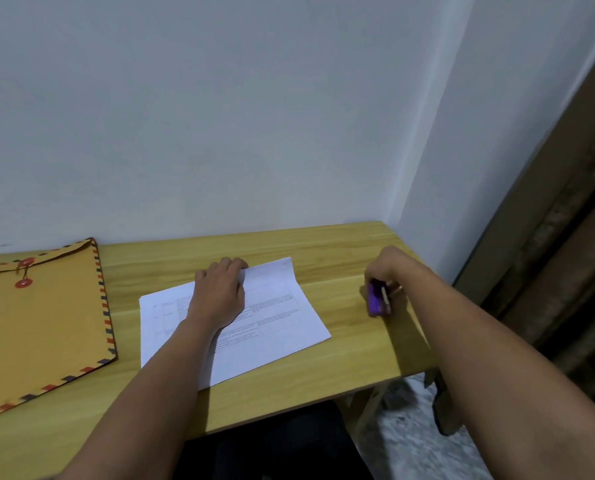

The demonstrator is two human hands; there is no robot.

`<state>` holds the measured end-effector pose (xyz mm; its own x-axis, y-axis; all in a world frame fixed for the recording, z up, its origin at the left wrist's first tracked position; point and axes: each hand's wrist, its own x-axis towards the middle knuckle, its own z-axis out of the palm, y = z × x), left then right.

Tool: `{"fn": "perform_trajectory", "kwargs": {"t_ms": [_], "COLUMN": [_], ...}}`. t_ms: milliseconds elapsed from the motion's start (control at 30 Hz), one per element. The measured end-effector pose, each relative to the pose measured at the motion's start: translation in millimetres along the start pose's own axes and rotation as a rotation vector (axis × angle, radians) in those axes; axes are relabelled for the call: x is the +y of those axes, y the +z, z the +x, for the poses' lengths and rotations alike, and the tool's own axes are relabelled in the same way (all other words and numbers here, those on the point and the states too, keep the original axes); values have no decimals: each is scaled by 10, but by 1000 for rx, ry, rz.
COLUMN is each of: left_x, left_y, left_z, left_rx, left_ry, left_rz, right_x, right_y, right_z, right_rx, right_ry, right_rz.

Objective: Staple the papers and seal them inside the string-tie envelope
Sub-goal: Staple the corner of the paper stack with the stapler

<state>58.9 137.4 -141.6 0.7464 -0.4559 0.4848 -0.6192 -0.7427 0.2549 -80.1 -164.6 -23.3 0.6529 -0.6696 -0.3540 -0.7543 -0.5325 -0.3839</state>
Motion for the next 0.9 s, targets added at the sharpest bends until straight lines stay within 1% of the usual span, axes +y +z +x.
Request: {"fn": "perform_trajectory", "kwargs": {"t_ms": [100,167,200,267,333,400,467,533,600,700,767,900], "left_x": [-1,0,-3,-16,-27,-31,-28,-21,-18,-23,-32,-27], "left_y": [28,36,37,42,41,42,48,47,42,36,42,52], "left_z": [59,91,103,119,127,137,137,134,137,139,143,139], "left_rx": [-18,-42,-54,-71,-85,-88,-88,-91,-91,-93,-94,-79], "left_ry": [5,4,3,7,12,12,11,10,11,10,12,21], "left_rz": [-29,-54,-64,-74,-80,-89,-93,-95,-97,-100,-103,-108], "right_x": [-130,-158,-159,-137,-121,-126,-141,-167,-188,-229,-259,-259], "right_y": [37,122,176,262,296,307,339,403,473,524,526,582], "right_z": [125,142,141,142,138,153,180,198,194,208,246,283], "right_rx": [-4,-35,-37,-43,-98,-175,-207,-190,-150,-114,-116,-88], "right_ry": [-117,-215,-247,-295,-344,-394,-426,-462,-491,-557,-569,-567], "right_rz": [517,720,753,747,677,490,262,39,-76,-22,44,255]}}
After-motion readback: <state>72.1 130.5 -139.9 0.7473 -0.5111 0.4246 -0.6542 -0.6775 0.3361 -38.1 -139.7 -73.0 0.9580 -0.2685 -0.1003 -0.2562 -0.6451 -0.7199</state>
